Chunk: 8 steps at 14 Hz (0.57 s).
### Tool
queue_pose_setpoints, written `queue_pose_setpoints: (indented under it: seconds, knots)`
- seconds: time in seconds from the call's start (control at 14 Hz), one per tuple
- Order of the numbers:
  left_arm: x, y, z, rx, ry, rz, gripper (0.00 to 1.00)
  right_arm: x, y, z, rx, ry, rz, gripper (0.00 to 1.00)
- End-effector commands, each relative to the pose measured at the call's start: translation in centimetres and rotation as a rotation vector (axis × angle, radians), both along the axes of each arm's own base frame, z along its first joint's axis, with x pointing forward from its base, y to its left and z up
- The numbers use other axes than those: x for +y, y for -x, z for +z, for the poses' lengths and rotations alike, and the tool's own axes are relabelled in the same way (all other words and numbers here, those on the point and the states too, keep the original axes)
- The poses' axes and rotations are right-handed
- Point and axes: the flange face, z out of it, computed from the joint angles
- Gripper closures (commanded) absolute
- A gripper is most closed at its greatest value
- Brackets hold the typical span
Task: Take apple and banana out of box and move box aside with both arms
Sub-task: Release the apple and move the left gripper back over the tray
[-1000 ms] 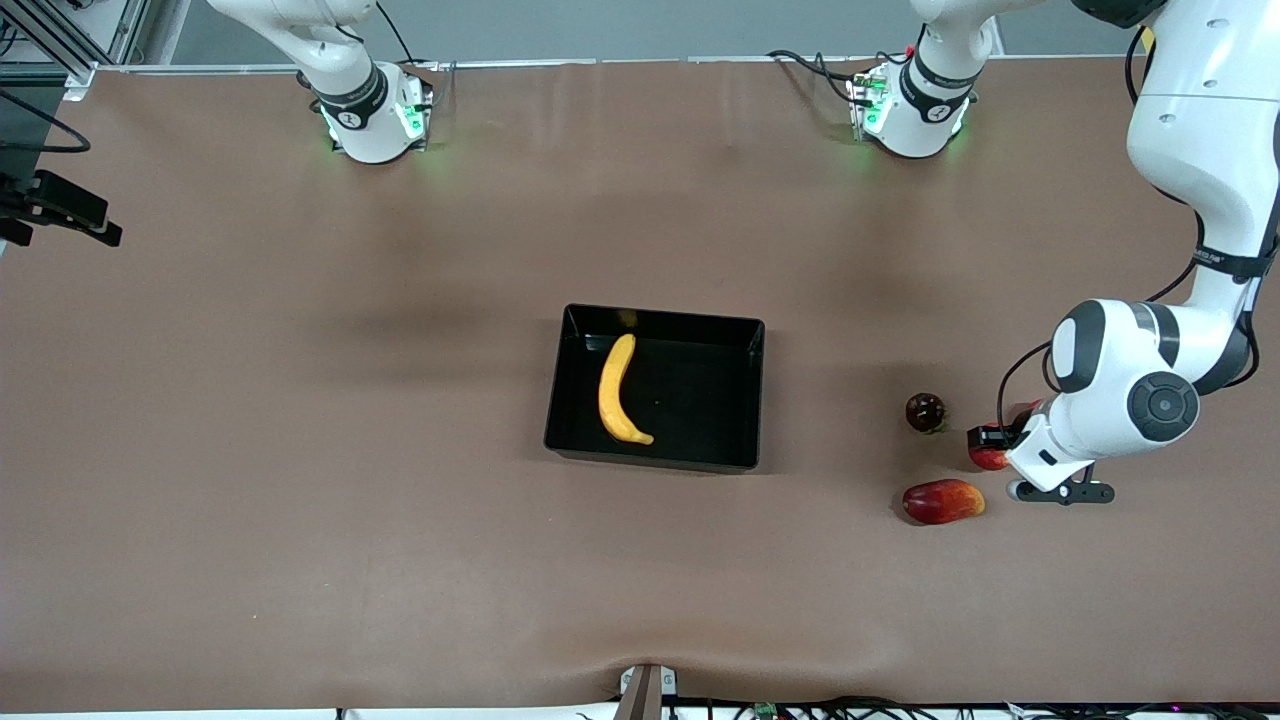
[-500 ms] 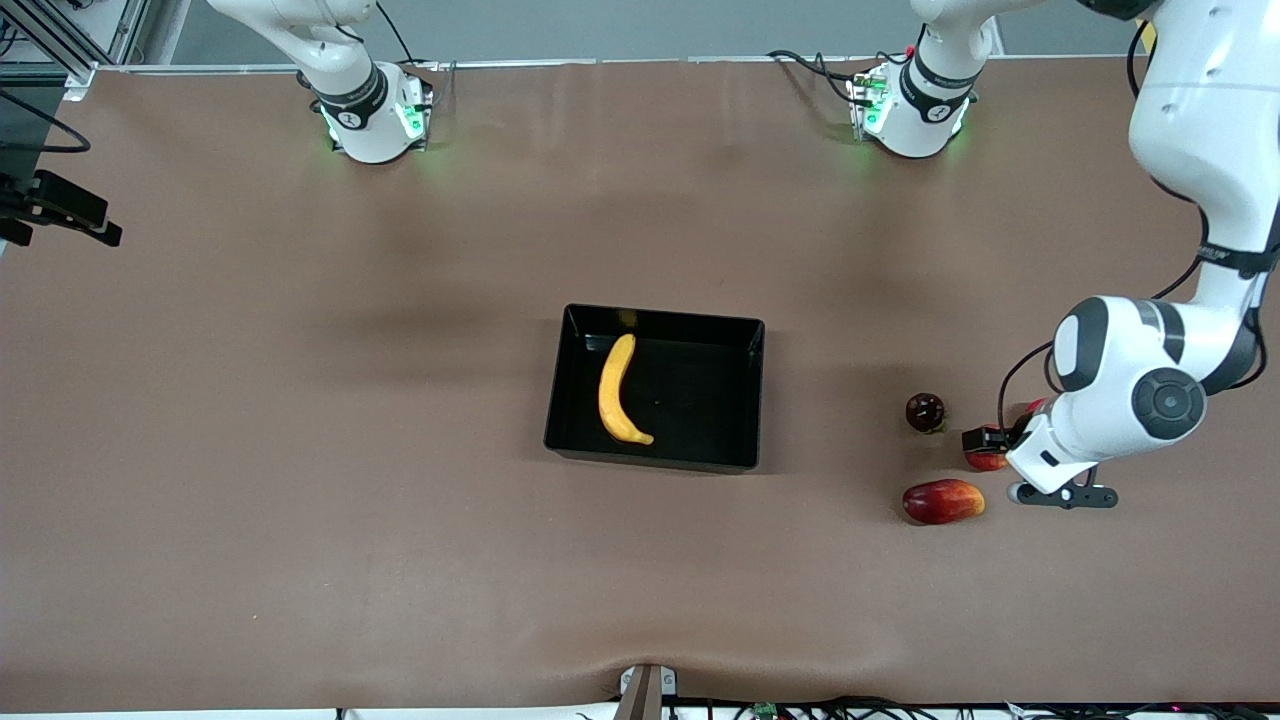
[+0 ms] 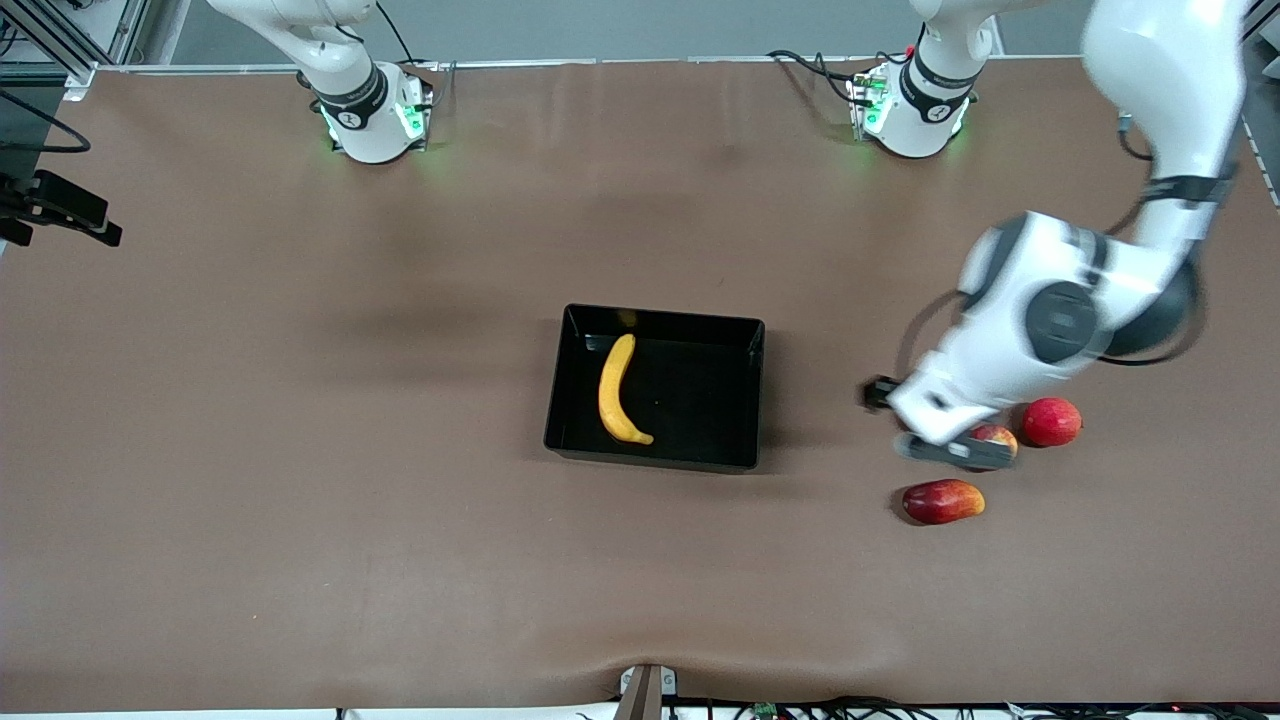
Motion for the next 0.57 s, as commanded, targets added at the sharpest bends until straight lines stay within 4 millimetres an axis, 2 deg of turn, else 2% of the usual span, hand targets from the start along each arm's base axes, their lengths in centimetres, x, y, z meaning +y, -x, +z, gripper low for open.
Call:
queue_pose_setpoints:
  seconds: [0.0, 0.14, 0.21, 0.5]
  knots:
    - [-10.1, 2.4, -1.6, -0.016, -0.009, 0.0, 0.0, -0.3, 0.2, 0.2, 0.002, -0.002, -0.008, 0.0]
    - [-16.1, 3.0, -3.0, -0.021, 0.019, 0.041, 0.0, -0.3, 0.2, 0.2, 0.002, -0.002, -0.008, 0.0]
    - [-18.4, 3.3, -3.6, -0.022, 0.034, 0.058, 0.0, -0.3, 0.2, 0.2, 0.002, -0.002, -0.008, 0.0]
    - [-25.1, 5.5, -8.8, -0.113, 0.054, 0.109, 0.0, -0.3, 0.3, 0.2, 0.008, -0.002, -0.009, 0.0]
